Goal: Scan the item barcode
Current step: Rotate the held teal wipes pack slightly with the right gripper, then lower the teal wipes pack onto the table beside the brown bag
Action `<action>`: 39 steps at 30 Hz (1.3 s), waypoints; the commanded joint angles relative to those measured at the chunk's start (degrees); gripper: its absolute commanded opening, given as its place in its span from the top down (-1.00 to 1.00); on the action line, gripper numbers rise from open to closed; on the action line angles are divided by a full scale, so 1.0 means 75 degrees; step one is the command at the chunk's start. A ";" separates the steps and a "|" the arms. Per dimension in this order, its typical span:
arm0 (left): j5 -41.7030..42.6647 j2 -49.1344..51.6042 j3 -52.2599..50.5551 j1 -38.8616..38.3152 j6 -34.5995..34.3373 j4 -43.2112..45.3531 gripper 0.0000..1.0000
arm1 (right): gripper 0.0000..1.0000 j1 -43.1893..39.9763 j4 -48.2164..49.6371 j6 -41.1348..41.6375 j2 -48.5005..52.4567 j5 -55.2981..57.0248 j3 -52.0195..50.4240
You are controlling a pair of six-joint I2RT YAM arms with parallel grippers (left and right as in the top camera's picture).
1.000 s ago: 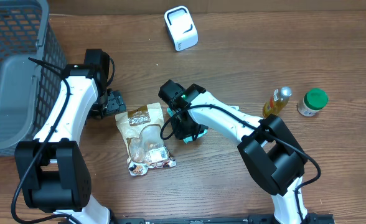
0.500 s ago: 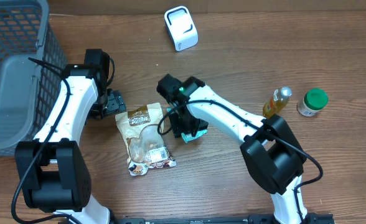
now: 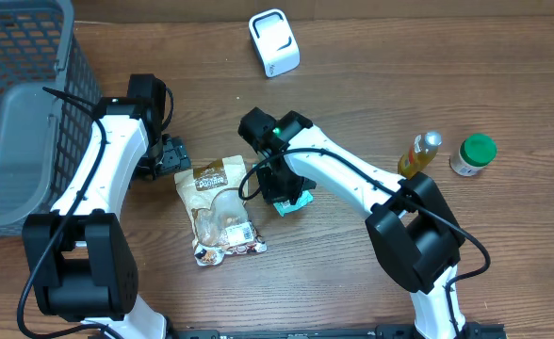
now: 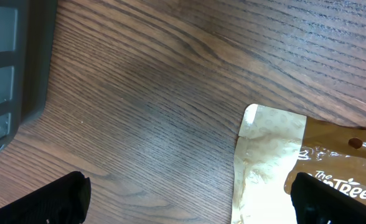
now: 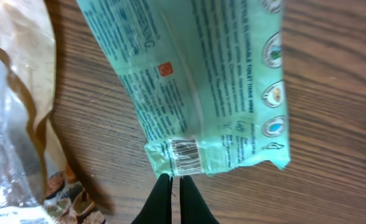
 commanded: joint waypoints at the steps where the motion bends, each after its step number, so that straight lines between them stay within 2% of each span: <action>1: -0.0154 0.0082 0.0003 0.0026 -0.0052 0.0009 -0.99 | 0.93 0.0006 0.0146 0.0178 0.0050 -0.0137 -0.0326; 6: -0.0154 0.0082 0.0003 0.0026 -0.0052 0.0009 -0.99 | 0.92 0.0012 0.0723 0.0210 0.0050 -0.0187 -0.0842; 11: -0.0154 0.0082 0.0003 0.0026 -0.0052 0.0009 -0.99 | 0.93 0.0012 0.1521 0.0233 0.0050 -0.1029 -0.1323; 19: -0.0157 0.0082 0.0003 0.0026 -0.0052 0.0009 -1.00 | 0.93 0.0009 0.2025 0.0233 0.0050 -0.1533 -0.1390; 23: -0.0154 0.0082 0.0003 0.0026 -0.0052 0.0009 -0.99 | 0.93 0.0006 0.1661 0.0160 0.0044 -0.1530 -0.1055; 30: -0.0154 0.0082 0.0003 0.0026 -0.0052 0.0009 -0.99 | 0.92 -0.0050 0.0868 -0.0248 0.0044 -0.1445 0.0329; 39: -0.0154 0.0082 0.0003 0.0026 -0.0052 0.0009 -0.99 | 0.92 -0.0050 0.2151 -0.0251 0.0050 -0.0720 0.0565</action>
